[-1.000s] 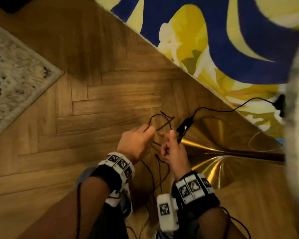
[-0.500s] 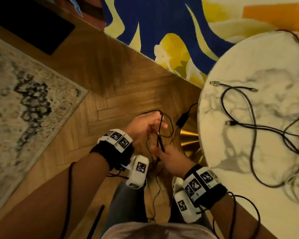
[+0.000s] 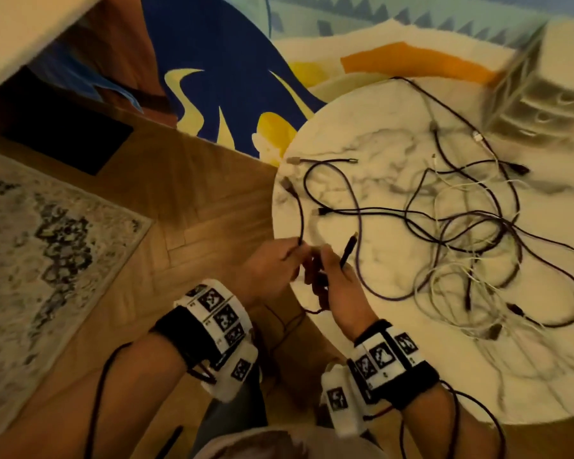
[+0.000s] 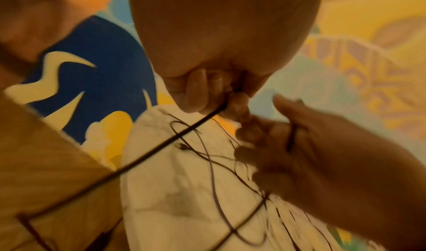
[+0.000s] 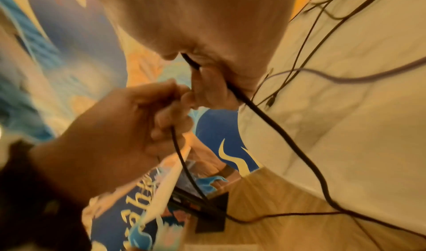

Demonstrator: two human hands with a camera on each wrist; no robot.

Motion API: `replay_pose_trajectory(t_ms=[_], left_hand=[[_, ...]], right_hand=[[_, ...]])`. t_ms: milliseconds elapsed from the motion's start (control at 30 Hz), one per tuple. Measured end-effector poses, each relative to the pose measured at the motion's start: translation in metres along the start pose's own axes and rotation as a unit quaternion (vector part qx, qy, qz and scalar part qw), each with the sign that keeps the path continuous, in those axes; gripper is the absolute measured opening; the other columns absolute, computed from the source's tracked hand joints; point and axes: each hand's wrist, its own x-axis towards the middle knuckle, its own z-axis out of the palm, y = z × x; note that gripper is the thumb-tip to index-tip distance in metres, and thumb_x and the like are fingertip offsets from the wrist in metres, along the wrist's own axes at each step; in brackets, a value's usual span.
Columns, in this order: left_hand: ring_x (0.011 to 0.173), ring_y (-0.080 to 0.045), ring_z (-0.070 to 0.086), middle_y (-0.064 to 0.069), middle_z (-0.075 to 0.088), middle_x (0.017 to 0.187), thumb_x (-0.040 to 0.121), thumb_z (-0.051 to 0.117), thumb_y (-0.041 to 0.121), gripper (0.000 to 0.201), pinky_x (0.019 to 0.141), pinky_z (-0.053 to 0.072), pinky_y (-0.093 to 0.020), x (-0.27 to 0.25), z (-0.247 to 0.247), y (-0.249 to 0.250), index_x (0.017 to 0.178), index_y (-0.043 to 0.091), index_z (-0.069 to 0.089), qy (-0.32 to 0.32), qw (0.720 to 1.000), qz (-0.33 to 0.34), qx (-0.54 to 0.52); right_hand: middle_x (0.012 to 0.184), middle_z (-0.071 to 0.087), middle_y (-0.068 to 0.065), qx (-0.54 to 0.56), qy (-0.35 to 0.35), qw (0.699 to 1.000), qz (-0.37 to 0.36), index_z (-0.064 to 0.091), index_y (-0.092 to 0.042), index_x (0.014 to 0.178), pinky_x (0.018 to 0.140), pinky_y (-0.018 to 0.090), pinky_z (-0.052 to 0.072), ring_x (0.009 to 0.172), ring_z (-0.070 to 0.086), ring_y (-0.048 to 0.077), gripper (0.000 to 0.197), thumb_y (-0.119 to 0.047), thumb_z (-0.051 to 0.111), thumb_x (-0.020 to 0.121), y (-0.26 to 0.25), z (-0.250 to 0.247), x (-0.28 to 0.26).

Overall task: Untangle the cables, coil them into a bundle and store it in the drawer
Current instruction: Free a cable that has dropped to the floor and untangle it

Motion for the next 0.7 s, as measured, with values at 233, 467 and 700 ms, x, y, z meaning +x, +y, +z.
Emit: replay_pose_trajectory(t_ms=[233, 467, 700], left_hand=[[0.067, -0.015, 0.05, 0.013, 0.049, 0.068, 0.101, 0.034, 0.028, 0.026, 0.064, 0.038, -0.03, -0.031, 0.052, 0.045, 0.078, 0.036, 0.042, -0.081, 0.959, 0.079, 0.26], [0.067, -0.009, 0.058, 0.002, 0.066, 0.078, 0.1, 0.032, 0.043, 0.047, 0.067, 0.045, -0.028, -0.037, 0.068, 0.048, 0.089, 0.015, 0.067, -0.209, 0.935, 0.097, 0.27], [0.055, -0.012, 0.047, -0.005, 0.067, 0.088, 0.098, 0.044, 0.033, 0.03, 0.042, 0.033, -0.018, -0.015, 0.08, 0.071, 0.103, 0.009, 0.061, -0.126, 0.991, 0.04, -0.029]], right_hand=[[0.054, 0.046, -0.015, -0.029, -0.021, 0.998, -0.059, 0.062, -0.015, 0.092, 0.049, 0.012, 0.029, 0.048, 0.036, 0.001, 0.034, -0.032, 0.034, 0.101, -0.004, -0.053, -0.053], [0.07, 0.052, 0.026, 0.011, 0.078, 0.995, -0.053, 0.061, -0.013, 0.082, 0.048, 0.021, 0.028, 0.06, 0.042, 0.022, 0.038, -0.034, 0.036, 0.101, 0.005, -0.064, -0.092], [0.067, 0.055, 0.005, -0.032, 0.028, 0.998, -0.039, 0.054, -0.012, 0.068, 0.048, 0.012, 0.031, 0.048, 0.039, 0.005, 0.042, -0.021, 0.032, 0.103, 0.014, -0.06, -0.124]])
